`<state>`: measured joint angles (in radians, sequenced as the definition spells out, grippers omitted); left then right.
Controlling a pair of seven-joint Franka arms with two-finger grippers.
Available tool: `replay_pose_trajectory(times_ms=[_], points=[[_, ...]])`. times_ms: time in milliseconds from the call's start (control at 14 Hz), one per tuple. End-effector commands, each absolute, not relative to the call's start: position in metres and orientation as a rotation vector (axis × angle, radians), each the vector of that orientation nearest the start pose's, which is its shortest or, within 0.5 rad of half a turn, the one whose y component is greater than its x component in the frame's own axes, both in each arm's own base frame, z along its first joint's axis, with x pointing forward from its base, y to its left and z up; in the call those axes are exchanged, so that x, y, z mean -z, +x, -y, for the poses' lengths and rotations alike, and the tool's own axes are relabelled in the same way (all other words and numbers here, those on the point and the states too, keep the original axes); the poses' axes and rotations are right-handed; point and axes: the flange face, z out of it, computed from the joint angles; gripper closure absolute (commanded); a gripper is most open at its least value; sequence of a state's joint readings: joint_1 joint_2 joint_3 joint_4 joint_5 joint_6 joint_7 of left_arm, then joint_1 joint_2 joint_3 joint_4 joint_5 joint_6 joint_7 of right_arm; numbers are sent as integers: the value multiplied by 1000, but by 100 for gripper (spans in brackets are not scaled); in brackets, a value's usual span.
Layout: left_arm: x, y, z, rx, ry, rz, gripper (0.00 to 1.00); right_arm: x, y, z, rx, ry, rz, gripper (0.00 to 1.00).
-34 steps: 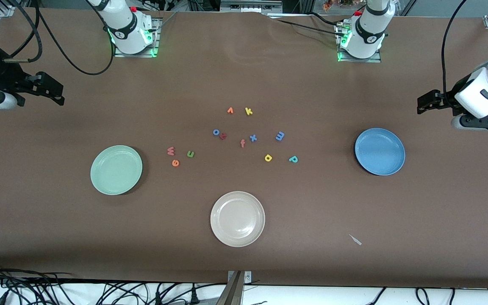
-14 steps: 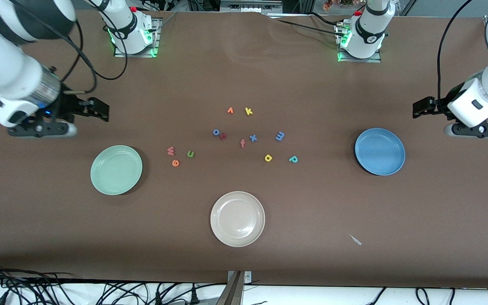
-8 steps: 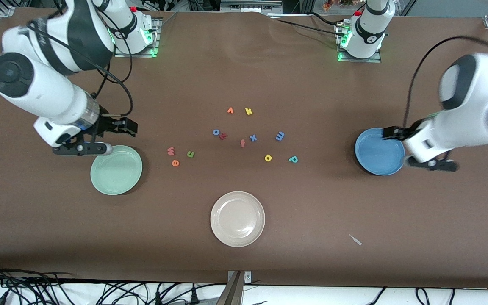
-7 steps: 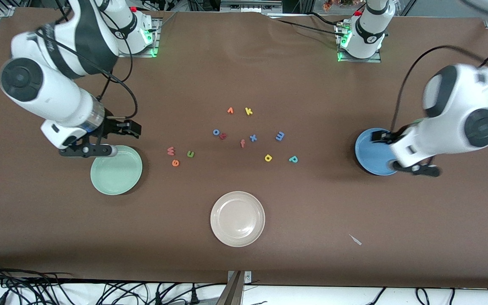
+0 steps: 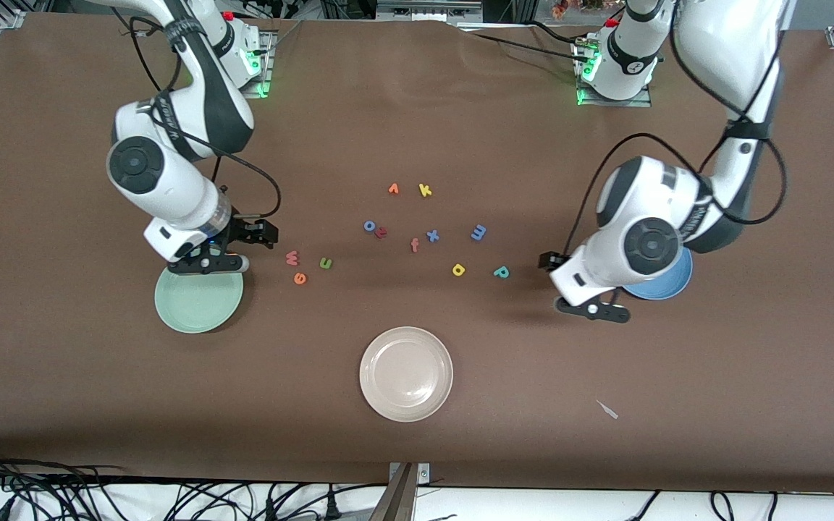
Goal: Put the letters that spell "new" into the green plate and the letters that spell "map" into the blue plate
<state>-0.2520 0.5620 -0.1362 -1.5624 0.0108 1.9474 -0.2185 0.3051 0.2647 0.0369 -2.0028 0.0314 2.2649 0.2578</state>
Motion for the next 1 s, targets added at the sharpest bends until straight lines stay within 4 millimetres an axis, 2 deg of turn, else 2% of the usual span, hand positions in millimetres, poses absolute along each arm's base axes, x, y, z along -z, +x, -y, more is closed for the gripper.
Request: replay_pose_trajectory(times_ms=[0, 214, 285, 428, 641, 784, 926], points=[[-274, 632, 279, -245, -3161, -209, 0, -293, 534, -208, 39, -3100, 156, 0], [-238, 622, 307, -182, -3179, -161, 0, -272, 520, -214, 68, -3093, 170, 0], [-228, 616, 310, -154, -3177, -133, 0, -260, 519, -215, 76, -3090, 173, 0], [-205, 591, 330, -137, -3174, -152, 0, -236, 522, -217, 118, -3079, 167, 0], [-182, 571, 331, -108, -3117, -197, 3, -197, 521, -218, 151, -3069, 166, 0], [-172, 558, 336, -120, -3098, -219, 5, -191, 519, -216, 152, -3069, 173, 1], [-174, 558, 336, -117, -3098, -217, 12, -193, 518, -224, 160, -3068, 214, 1]])
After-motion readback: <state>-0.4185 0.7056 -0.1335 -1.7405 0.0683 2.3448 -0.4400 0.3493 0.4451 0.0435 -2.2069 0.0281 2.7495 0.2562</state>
